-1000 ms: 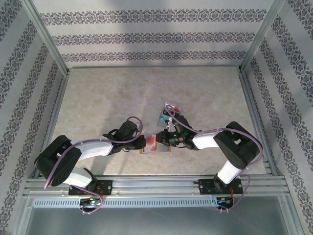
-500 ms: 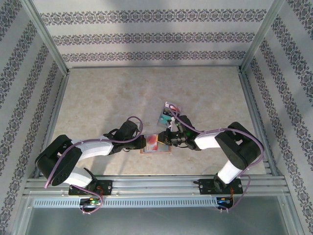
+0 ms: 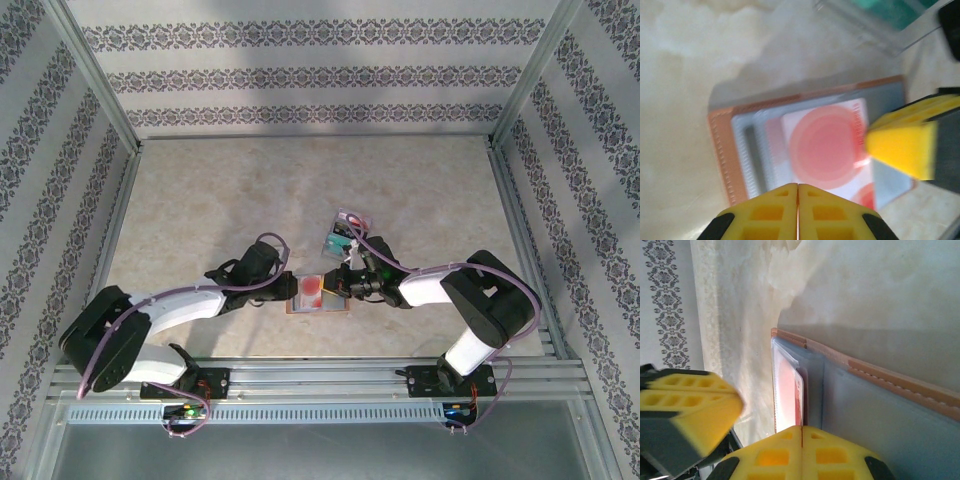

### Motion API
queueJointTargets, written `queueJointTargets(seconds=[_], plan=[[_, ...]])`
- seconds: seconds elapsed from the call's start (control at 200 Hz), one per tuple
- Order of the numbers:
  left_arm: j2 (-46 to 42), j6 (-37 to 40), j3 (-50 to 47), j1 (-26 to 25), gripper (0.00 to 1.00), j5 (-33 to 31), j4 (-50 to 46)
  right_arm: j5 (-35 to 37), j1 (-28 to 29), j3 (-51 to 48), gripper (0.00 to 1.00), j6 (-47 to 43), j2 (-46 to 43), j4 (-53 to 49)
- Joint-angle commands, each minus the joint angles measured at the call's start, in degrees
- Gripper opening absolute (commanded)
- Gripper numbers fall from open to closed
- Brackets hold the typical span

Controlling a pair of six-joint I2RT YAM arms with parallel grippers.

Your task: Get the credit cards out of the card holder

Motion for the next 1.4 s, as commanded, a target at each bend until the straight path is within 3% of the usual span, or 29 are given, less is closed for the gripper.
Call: queueJointTargets(seconds=[0.0,0.5,0.61,1.284,1.394], plan=[[-1.41,2.16,2.52,-0.85,0.08,-0.39,-1.76,-0.81,-0.62,-0.36,0.05,-0.92,-1.25,1.50],[9.48,2.38,2.41,-1.02,0.08,6.83,4.31,-1.25,-0.51,0.11,0.06,-0.49,-1.69,1.73],[11.17,2.24,2.47,-1.05,0.07,7.50,4.55,-1.76,-0.26,0.51,0.10,-0.15,-1.78,2.58],[11.70,0.35,0.85,-1.03,0.05,6.99,6.12,-2.22,3.13,1.93,0.20,0.53,2.27,6.83],[11.63,0.09,0.63,-1.01,0.05,6.97,6.30,-2.22,2.97,1.62,0.16,0.44,2.44,7.07]])
